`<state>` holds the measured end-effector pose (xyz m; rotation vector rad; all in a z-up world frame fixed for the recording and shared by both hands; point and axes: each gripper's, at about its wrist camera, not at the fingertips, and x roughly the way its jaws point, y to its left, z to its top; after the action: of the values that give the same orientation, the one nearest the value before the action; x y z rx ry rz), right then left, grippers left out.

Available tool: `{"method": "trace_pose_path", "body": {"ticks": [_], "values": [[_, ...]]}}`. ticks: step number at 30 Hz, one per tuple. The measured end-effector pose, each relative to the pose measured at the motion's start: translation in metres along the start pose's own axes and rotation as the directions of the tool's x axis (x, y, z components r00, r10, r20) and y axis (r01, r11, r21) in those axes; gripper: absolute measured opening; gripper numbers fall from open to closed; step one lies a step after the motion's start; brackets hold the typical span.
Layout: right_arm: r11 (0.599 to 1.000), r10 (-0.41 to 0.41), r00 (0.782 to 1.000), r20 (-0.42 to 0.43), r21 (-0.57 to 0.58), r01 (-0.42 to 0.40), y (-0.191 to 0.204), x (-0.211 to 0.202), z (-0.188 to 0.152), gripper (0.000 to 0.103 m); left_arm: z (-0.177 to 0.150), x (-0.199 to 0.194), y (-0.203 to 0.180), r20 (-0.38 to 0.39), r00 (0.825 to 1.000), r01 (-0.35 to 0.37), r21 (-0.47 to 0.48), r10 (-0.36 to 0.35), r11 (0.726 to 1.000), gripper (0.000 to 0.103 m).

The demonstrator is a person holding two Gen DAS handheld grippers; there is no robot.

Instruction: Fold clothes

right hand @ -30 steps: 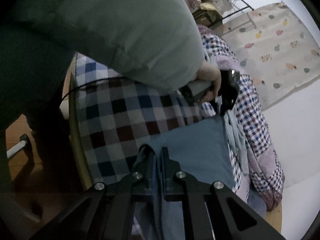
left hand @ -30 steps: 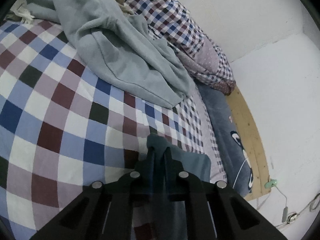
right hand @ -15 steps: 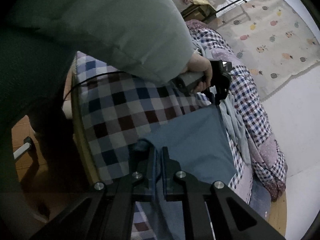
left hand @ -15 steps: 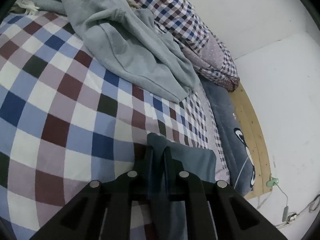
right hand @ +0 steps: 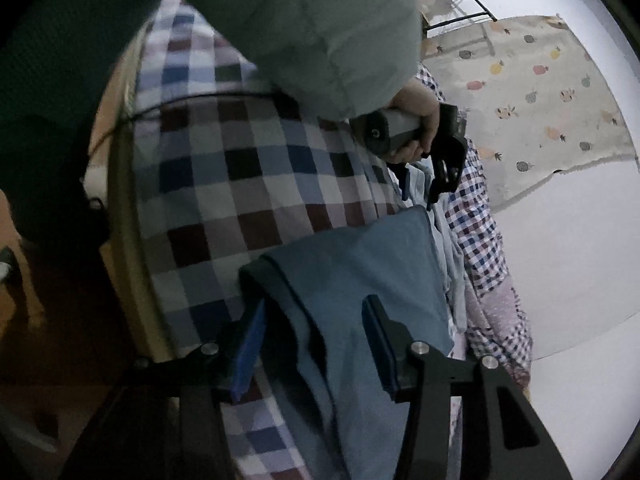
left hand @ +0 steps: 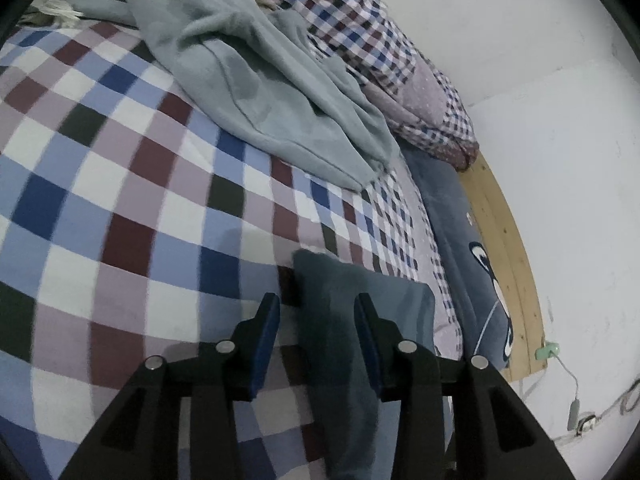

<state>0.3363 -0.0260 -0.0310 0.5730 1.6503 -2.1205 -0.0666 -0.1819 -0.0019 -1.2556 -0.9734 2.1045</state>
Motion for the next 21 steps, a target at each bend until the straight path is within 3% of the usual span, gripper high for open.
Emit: {"method": "trace_pose_path", "body": {"ticks": [1, 2, 5, 7, 11, 15, 21], "values": [[1.000, -0.004, 1.000, -0.006, -0.014, 0.004, 0.002, 0.003, 0.001, 0.052, -0.001, 0.003, 0.000, -0.011, 1.000, 0.004, 0.000, -0.004, 1.000, 0.025], [1.000, 0.003, 1.000, -0.009, -0.028, -0.003, 0.004, 0.006, 0.002, 0.052, -0.001, 0.005, -0.001, -0.021, 1.000, 0.008, 0.000, -0.008, 1.000, 0.017], [0.999, 0.029, 1.000, 0.001, -0.046, -0.028, 0.008, 0.009, 0.004, 0.045, -0.003, 0.009, 0.001, -0.019, 1.000, 0.007, -0.007, -0.007, 1.000, 0.015], [0.999, 0.042, 0.999, -0.014, -0.020, -0.043, 0.004, 0.013, 0.005, 0.003, -0.001, 0.008, 0.003, -0.008, 1.000, 0.018, -0.017, -0.018, 1.000, 0.013], [0.989, 0.121, 0.993, 0.010, 0.089, -0.121, -0.025, 0.004, 0.003, 0.002, 0.003, 0.006, 0.002, 0.034, 0.999, 0.018, -0.017, -0.017, 1.000, 0.008], [0.979, 0.154, 0.987, 0.055, 0.123, -0.160, -0.044, -0.021, 0.003, 0.001, 0.009, -0.001, -0.009, 0.088, 0.995, 0.043, 0.001, -0.043, 0.999, 0.004], [0.974, 0.164, 0.985, 0.059, 0.150, -0.171, -0.059, -0.033, -0.003, 0.002, 0.010, 0.004, -0.008, 0.099, 0.995, -0.029, 0.026, 0.026, 0.999, 0.004]]}}
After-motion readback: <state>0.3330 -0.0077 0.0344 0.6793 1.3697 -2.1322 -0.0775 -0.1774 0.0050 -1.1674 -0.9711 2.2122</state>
